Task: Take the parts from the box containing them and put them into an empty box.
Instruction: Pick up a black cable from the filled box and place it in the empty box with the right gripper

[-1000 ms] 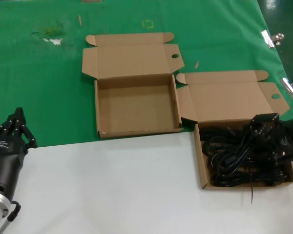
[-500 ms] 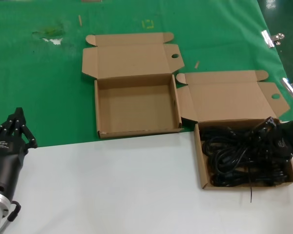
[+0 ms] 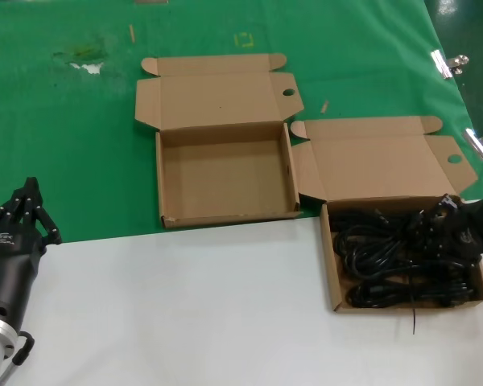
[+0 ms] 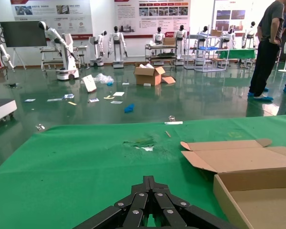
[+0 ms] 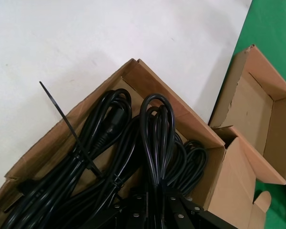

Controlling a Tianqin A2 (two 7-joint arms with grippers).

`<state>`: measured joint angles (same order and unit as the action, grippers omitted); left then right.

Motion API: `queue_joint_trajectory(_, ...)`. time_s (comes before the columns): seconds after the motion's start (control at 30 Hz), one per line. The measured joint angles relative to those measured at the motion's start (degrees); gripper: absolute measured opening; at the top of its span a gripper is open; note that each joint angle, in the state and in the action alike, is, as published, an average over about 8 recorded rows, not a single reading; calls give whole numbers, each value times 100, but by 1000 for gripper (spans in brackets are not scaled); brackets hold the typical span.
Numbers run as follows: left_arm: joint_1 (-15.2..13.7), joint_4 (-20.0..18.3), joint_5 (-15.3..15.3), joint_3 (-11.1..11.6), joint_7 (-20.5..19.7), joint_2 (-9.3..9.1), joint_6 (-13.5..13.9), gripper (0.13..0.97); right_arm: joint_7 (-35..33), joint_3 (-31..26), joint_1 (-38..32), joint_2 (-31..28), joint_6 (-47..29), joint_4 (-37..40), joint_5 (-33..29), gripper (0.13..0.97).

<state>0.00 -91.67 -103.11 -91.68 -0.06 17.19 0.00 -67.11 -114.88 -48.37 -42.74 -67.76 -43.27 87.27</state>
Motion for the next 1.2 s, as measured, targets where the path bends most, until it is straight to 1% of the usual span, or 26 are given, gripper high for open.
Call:
queue_joint_trajectory(0.13, 0, 0, 0, 0, 0, 0, 0, 140, 249, 0, 50, -83, -26, -170, -11, 177)
queue_joint_trajectory(0.3, 0, 0, 0, 0, 0, 0, 0, 140, 780, 1, 109, -236, -59, -529, -50, 173)
queue_joint_trajectory(0.57, 0, 0, 0, 0, 0, 0, 0, 140, 1966, 8, 162, -510, -138, -1292, -139, 173)
queue_joint_trajectory(0.73, 0, 0, 0, 0, 0, 0, 0, 140, 2764, 4, 117, -586, -241, -1655, -159, 173)
queue_joint_trajectory(0.93, 0, 0, 0, 0, 0, 0, 0, 140, 3426, -49, -2, -512, -290, -1884, -221, 173)
queue_joint_trajectory(1.2, 0, 0, 0, 0, 0, 0, 0, 140, 3725, -219, -284, -147, -198, -1933, -395, 173)
